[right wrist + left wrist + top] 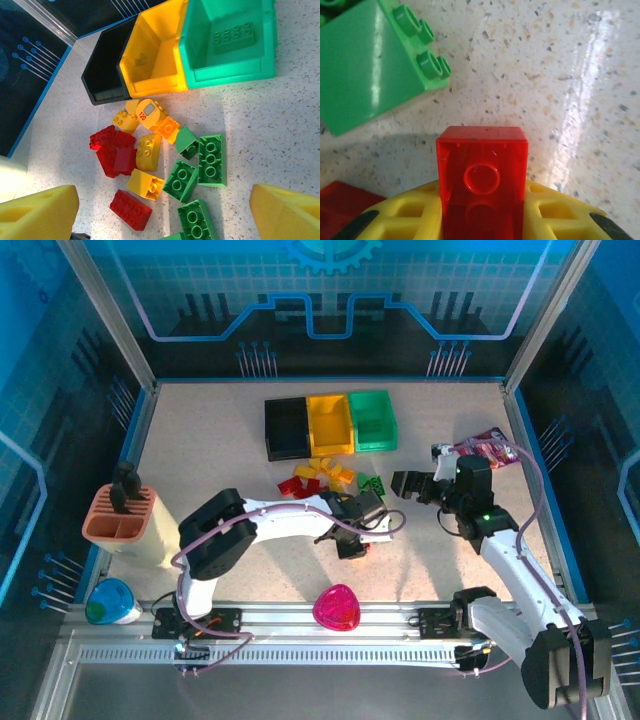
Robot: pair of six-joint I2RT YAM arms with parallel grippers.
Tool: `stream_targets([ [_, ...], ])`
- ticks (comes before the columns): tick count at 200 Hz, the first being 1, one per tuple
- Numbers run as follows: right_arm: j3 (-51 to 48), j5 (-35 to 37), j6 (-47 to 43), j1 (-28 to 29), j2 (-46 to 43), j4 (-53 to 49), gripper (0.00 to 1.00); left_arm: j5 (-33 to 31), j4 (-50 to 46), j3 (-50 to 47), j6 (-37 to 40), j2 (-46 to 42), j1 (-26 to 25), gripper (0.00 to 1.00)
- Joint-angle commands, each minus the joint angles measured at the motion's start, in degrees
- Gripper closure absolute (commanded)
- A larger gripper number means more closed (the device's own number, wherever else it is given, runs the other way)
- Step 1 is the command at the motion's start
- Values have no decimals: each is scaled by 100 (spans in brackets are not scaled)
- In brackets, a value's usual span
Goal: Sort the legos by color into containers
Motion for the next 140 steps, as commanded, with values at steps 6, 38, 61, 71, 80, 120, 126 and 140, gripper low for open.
stream_targets([
  [6,-45,-101,109,-100,-14,78,11,481,43,-201,-469,-720,324,77],
  [38,2,-104,108,-115,139,55,11,1028,493,-481,-992,-1424,943,77],
  [61,64,-167,140,-123,306,43,11,1308,1049,-659,-1545,-1805,1584,76],
  [71,111,-180,145,-124,384,-4,11,1161,1183,-625,-1877,-1834,1929,75],
  [80,167,-211,145,-124,453,-66,12,954,1169,-500,-2178,-1774,2232,75],
  [120,397,-287,98,-125,637,-348,12,487,852,214,-3164,-1073,3264,74],
  [126,410,-298,94,-118,646,-372,13,454,781,340,-3299,-940,3379,74],
  [140,413,-322,117,-105,620,-410,13,488,737,534,-3534,-686,3628,74],
])
